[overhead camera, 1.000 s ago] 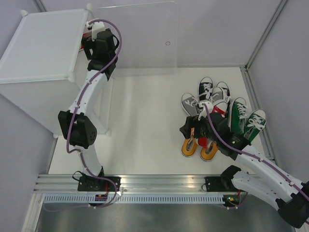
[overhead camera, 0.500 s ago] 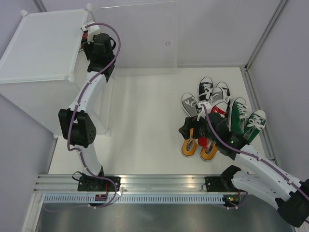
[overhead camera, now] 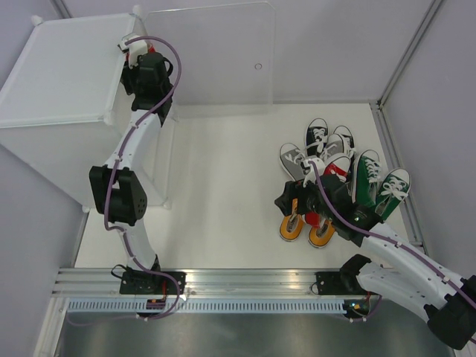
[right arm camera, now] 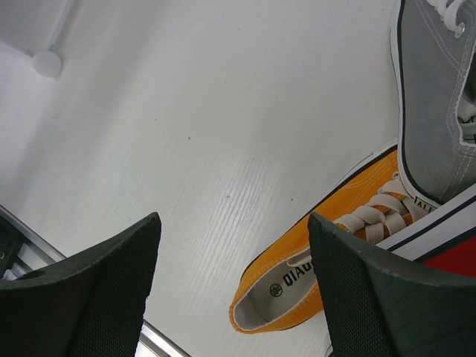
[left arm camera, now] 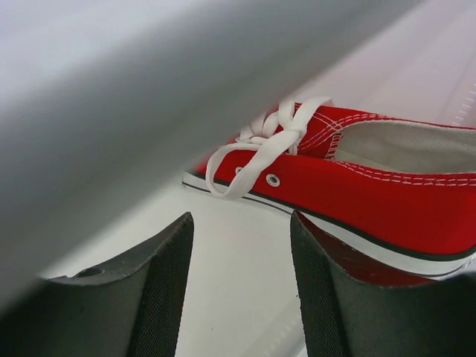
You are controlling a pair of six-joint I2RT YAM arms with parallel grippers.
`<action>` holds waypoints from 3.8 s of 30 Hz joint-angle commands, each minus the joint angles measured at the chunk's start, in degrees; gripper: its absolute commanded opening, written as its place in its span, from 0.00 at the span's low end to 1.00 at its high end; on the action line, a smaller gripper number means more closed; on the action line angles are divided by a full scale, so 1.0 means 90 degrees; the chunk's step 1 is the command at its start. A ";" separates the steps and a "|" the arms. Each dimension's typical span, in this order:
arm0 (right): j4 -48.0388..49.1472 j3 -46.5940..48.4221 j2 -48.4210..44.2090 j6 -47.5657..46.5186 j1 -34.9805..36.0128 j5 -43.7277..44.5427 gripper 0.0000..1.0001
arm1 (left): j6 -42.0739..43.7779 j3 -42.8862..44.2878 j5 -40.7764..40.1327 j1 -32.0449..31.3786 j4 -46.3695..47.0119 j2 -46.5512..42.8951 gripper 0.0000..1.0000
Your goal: Place and organize the shoes in the shoe cabinet
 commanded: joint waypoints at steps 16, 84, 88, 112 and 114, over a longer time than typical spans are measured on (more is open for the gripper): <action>0.0319 -0.0119 -0.0024 -0.0032 0.0016 -0.0004 0.84 | -0.0555 0.0244 0.1322 0.0641 0.0005 0.0517 0.71; 0.0211 -0.0080 0.0142 -0.0071 0.0016 0.0093 0.84 | 0.0177 0.2256 0.2163 -0.0317 -0.0689 0.1259 0.87; 0.0221 -0.0071 0.0152 -0.0071 0.0016 0.0093 0.84 | -0.0075 0.2071 0.2270 -0.0287 -0.0826 0.1181 0.87; -0.1496 0.0857 -0.0131 0.0884 0.0016 0.2345 0.82 | -0.0759 -0.0330 0.5824 -0.1488 -0.2485 -0.1774 1.00; -0.1915 0.0964 -0.0160 0.1090 0.0016 0.2767 0.81 | -0.0975 -0.1011 0.5961 -0.1527 -0.2797 -0.2147 1.00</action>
